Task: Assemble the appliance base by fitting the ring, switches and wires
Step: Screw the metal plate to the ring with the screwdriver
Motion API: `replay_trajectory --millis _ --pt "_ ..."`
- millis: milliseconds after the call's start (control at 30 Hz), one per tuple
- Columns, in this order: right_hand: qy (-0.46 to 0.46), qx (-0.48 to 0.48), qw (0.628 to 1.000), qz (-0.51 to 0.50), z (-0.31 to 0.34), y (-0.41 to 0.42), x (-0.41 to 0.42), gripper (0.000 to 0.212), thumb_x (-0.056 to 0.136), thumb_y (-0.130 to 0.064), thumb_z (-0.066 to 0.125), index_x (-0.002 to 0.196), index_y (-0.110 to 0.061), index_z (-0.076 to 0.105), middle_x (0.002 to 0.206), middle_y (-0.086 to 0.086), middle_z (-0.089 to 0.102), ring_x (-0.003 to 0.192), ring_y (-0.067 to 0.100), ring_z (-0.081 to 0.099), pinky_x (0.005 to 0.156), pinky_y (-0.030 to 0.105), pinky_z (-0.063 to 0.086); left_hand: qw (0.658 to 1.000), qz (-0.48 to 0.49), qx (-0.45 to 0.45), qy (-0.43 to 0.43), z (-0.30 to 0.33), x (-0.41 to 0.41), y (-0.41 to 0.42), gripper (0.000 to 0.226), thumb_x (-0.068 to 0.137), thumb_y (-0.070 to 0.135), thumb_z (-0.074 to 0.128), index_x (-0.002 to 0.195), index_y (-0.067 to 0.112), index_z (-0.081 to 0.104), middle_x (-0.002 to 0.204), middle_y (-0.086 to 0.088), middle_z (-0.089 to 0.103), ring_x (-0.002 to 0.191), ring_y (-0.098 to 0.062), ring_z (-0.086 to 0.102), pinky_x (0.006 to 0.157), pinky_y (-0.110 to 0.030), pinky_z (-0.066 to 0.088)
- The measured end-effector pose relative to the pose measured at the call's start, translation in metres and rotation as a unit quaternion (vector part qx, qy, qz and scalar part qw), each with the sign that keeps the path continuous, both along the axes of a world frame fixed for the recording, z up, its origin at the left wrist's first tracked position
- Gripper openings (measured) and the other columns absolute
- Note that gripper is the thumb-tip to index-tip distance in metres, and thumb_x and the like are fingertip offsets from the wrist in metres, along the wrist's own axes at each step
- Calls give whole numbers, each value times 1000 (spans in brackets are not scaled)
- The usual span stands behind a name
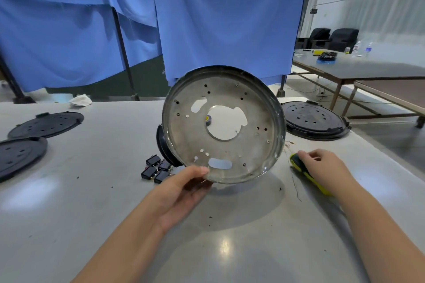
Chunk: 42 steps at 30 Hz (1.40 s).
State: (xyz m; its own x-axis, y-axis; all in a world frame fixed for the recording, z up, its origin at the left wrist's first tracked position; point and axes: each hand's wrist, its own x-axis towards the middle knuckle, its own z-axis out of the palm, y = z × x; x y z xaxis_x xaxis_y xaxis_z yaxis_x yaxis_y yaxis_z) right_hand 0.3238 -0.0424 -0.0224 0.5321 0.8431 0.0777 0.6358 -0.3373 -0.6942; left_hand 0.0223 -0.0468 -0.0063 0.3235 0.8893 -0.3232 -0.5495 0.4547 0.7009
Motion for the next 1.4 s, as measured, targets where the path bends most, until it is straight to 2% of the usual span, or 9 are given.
replay_trajectory --millis 233,400,500,600,767,1033,1133,1267,1400 --pt "-76 -43 995 44 -6 1 1 40 85 -61 53 85 -22 60 87 -2 63 78 18 56 65 33 42 999 -23 -21 -22 -1 4 -4 66 62 -1 68 125 -14 53 123 -28 61 117 -36 59 88 -46 53" --pt "-129 -86 986 57 -1 -3 -7 35 73 -47 74 96 -21 63 86 -3 59 80 18 56 64 29 41 999 -34 -22 14 0 1 -3 59 62 4 71 117 -12 59 117 -27 64 114 -36 62 86 -40 57" --pt "-122 -90 987 61 2 -3 -8 37 76 -54 69 86 -19 65 79 -2 63 75 16 58 62 29 43 998 -40 -34 27 1 -2 -3 51 60 3 73 109 -9 63 114 -27 66 109 -38 64 79 -43 58" --pt "-53 -87 993 53 8 -3 -3 48 92 -53 49 86 -9 69 82 9 68 73 19 58 67 31 44 998 -36 -45 29 2 -4 -3 51 61 2 74 109 -10 63 112 -29 66 106 -39 65 81 -49 56" --pt "-60 -90 993 57 9 -1 8 20 94 -13 55 104 -13 72 91 2 61 88 20 53 74 28 40 998 -32 -44 31 3 -6 -2 51 60 4 75 107 -10 64 112 -30 66 105 -39 66 80 -49 56" --pt "-90 -102 988 69 12 -4 1 4 82 -16 73 85 -17 74 78 -1 64 79 16 58 70 24 42 997 -19 -38 63 3 -8 -1 57 57 4 77 111 -8 64 108 -27 68 103 -37 67 81 -48 56" --pt "-110 -110 986 58 13 -5 -5 8 83 -17 71 77 -20 68 81 1 64 81 19 58 71 26 44 997 -25 -42 62 3 -8 -2 59 57 3 78 113 -9 63 109 -26 68 104 -36 67 81 -48 56" --pt "-122 -131 982 58 11 -4 -12 5 90 -18 62 87 -18 59 88 2 61 84 19 56 72 29 45 997 -32 -38 50 3 -7 -3 63 54 3 79 113 -10 63 111 -26 68 104 -37 67 82 -48 56" --pt "-97 -4 995 32 14 -2 -17 3 93 -20 57 92 -18 56 87 0 60 79 18 54 68 29 41 997 -30 -38 54 3 -4 -3 60 55 3 78 111 -10 64 108 -25 69 103 -36 68 81 -47 56"
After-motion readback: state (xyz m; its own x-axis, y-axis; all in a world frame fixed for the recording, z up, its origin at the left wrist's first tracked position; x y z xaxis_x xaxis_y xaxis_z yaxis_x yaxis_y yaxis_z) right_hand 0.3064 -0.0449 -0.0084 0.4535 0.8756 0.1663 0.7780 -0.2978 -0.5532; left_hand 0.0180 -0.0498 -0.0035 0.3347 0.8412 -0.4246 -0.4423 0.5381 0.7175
